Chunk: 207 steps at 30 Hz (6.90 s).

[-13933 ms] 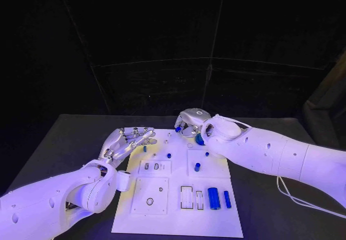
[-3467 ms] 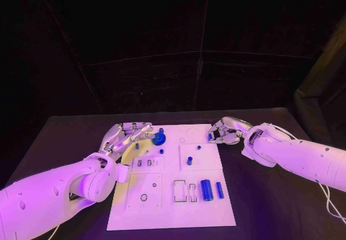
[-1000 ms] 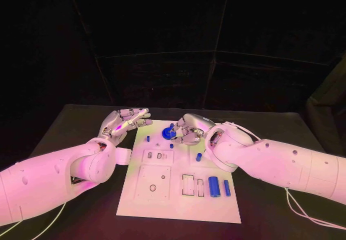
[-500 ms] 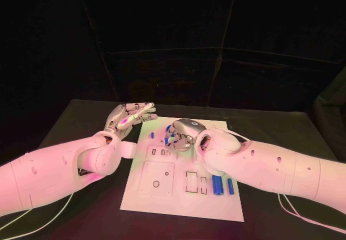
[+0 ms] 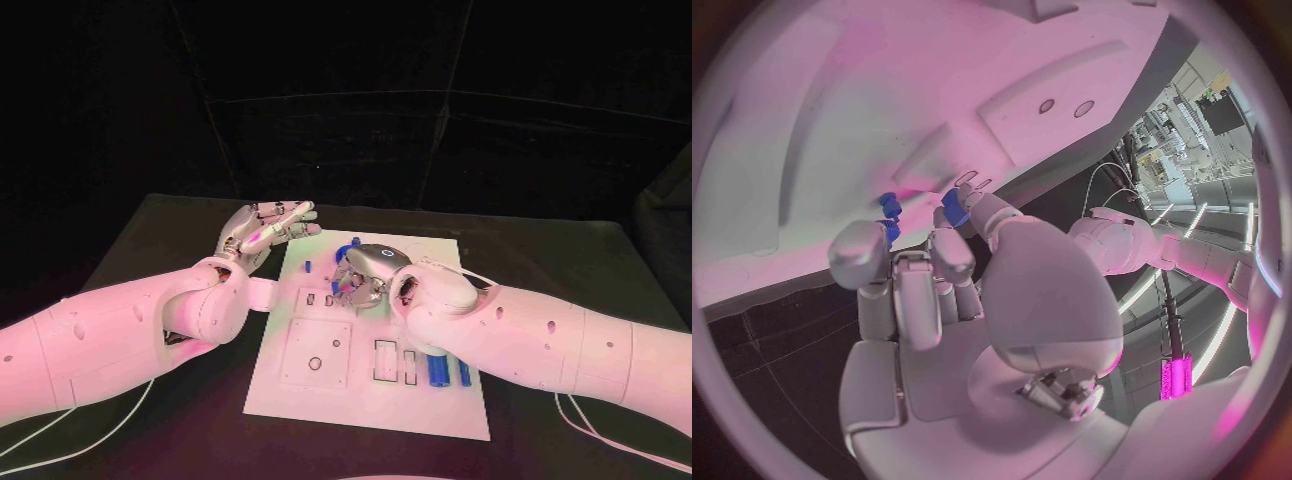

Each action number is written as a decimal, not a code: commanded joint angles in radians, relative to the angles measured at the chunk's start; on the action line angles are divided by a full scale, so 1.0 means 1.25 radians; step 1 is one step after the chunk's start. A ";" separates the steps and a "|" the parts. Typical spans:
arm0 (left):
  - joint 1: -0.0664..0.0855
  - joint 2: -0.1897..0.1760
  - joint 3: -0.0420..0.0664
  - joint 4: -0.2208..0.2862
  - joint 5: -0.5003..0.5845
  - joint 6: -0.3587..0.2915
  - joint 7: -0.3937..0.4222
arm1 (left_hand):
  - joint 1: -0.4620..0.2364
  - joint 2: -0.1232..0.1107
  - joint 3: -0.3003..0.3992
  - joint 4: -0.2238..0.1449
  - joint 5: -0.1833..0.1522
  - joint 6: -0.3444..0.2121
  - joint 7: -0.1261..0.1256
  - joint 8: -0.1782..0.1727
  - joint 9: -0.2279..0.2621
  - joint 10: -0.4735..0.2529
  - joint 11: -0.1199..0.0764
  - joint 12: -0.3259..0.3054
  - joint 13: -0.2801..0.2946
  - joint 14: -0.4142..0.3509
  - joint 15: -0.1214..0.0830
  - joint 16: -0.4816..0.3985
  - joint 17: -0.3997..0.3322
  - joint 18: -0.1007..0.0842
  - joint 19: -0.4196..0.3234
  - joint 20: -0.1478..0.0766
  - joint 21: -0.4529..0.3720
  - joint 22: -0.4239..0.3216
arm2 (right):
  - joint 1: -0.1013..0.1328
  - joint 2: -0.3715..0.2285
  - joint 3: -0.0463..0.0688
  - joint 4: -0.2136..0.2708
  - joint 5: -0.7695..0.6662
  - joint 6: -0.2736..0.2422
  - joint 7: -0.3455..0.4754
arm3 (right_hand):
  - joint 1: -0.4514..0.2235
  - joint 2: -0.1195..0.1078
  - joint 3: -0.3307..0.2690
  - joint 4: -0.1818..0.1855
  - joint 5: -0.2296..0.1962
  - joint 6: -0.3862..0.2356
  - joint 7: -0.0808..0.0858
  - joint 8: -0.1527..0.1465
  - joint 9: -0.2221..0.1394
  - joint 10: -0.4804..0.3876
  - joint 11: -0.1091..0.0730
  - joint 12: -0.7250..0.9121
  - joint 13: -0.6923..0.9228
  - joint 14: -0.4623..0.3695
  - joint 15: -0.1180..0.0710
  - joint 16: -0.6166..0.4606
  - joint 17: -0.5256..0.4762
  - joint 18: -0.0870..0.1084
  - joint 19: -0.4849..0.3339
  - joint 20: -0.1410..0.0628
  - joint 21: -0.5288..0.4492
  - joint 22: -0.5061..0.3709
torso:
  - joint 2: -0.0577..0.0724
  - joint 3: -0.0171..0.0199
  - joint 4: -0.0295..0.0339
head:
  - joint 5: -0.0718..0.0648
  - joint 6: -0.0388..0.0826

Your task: Assemble the parts on the task board

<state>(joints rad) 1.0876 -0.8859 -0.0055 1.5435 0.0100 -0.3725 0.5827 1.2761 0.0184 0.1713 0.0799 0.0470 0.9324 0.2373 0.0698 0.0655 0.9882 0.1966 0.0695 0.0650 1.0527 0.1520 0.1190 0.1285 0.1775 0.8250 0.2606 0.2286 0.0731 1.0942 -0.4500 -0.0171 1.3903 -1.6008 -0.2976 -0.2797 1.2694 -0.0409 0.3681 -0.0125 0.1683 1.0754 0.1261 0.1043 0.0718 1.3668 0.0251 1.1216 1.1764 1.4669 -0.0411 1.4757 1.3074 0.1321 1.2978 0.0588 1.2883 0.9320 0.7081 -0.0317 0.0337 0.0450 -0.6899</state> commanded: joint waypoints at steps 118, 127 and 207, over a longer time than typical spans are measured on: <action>0.170 0.065 -0.060 -0.104 -0.780 0.411 -0.700 | -0.128 0.056 -0.286 0.158 -0.001 0.072 -0.142 0.301 0.229 0.180 -0.169 0.720 0.615 0.387 -0.187 1.092 1.047 -0.046 0.458 -0.191 0.711 0.611 | 0.118 -0.398 0.012 0.187 0.540 -0.117 0.192 | 0.069 -0.003 -0.392 0.208 0.108 -0.108 0.016 -0.004 0.001 -0.109 0.025 -0.152 -0.156 0.025 0.015 -0.101 -0.060 0.015 -0.056 0.020 -0.122 -0.188 | -0.048 0.0320 -0.0167 | 0.013 -0.019; 0.206 0.140 -0.118 -0.164 -0.849 0.478 -0.724 | -0.117 0.085 -0.304 0.155 0.000 0.031 -0.153 0.400 0.325 0.210 -0.177 0.798 0.694 0.403 -0.195 1.129 1.104 -0.065 0.497 -0.196 0.792 0.738 | 0.118 -0.395 0.012 0.174 0.540 -0.108 0.183 | 0.072 0.001 -0.397 0.204 0.126 -0.109 0.015 -0.004 0.000 -0.110 0.024 -0.155 -0.161 0.024 0.014 -0.107 -0.065 0.016 -0.056 0.018 -0.129 -0.196 | -0.047 0.0313 -0.0158 | 0.016 -0.024; 0.209 0.279 -0.168 -0.277 -0.861 0.553 -0.742 | -0.101 0.103 -0.288 0.094 0.001 -0.029 -0.165 0.496 0.449 0.240 -0.188 0.868 0.766 0.414 -0.202 1.161 1.154 -0.079 0.508 -0.204 0.861 0.843 | 0.118 -0.352 0.012 0.127 0.539 -0.098 0.158 | 0.078 0.010 -0.416 0.200 0.188 -0.125 0.019 -0.007 -0.002 -0.151 0.027 -0.219 -0.228 0.015 0.016 -0.147 -0.108 0.029 -0.086 0.019 -0.190 -0.288 | -0.045 0.0293 -0.0170 | 0.020 -0.056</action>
<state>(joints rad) 1.3484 -0.5387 -0.2150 1.1968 -1.0616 0.3042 -0.3360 1.1418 0.1462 -0.1912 0.2034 0.0433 0.9038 0.0336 0.6866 0.6255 1.2848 -0.0394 1.1492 1.0211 1.4688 -0.0928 1.5653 1.3075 0.0844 1.4586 0.0060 1.2991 1.1259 1.2401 -0.8913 -0.0033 1.5484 -0.9293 -0.4261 -0.0855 1.3686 -0.0390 -0.1453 0.2354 0.3993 0.9246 0.1509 0.0927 0.0703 1.1861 0.0589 0.8507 0.8916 1.4668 -0.0161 1.2979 1.1733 0.1477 1.1969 0.0834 1.0551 0.5725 0.6520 0.0049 0.0128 0.0703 -0.7584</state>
